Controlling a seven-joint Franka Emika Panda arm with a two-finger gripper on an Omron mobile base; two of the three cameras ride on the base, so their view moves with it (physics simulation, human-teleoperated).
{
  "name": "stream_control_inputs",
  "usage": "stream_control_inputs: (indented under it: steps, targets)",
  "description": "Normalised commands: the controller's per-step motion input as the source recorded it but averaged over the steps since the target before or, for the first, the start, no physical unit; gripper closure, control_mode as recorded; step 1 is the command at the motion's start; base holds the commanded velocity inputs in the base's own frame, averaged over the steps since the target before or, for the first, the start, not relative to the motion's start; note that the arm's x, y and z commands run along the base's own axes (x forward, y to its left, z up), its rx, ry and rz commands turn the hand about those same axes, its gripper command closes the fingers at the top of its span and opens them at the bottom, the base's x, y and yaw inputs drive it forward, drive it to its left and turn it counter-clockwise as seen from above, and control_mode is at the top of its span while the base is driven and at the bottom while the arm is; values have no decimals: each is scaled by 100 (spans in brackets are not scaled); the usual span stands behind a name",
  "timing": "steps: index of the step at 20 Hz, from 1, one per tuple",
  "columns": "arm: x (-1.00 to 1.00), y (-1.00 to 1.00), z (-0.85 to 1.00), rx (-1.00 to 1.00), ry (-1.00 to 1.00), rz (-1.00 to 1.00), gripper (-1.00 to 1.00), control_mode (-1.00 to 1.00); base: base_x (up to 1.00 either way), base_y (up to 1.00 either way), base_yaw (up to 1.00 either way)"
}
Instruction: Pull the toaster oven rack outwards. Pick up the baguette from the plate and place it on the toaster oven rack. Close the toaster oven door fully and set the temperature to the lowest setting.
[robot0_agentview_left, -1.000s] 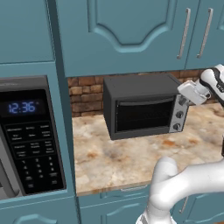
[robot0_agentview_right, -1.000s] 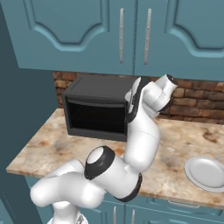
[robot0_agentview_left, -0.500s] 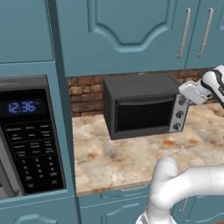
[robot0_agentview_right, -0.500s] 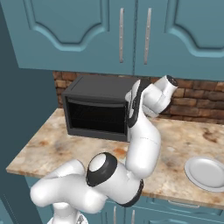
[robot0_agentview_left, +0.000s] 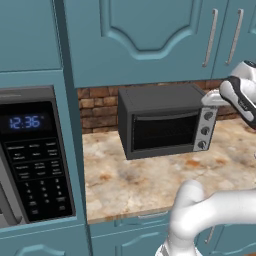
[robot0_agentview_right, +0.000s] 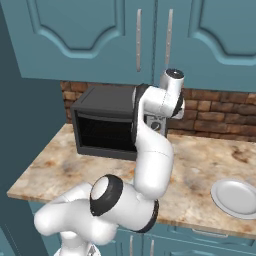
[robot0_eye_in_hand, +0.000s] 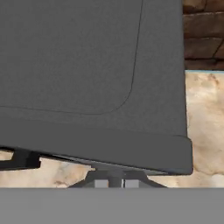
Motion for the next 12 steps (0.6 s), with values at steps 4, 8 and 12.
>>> stream_control_inputs:
  steps: [4, 8, 12]
  targets:
    - [19, 35, -54, -38, -100, -20, 100, -100, 0, 0, 0]
    - [7, 17, -64, -21, -82, -19, 100, -100, 0, 0, 0]
    - [0, 1, -43, -2, -31, -14, 100, -100, 0, 0, 0]
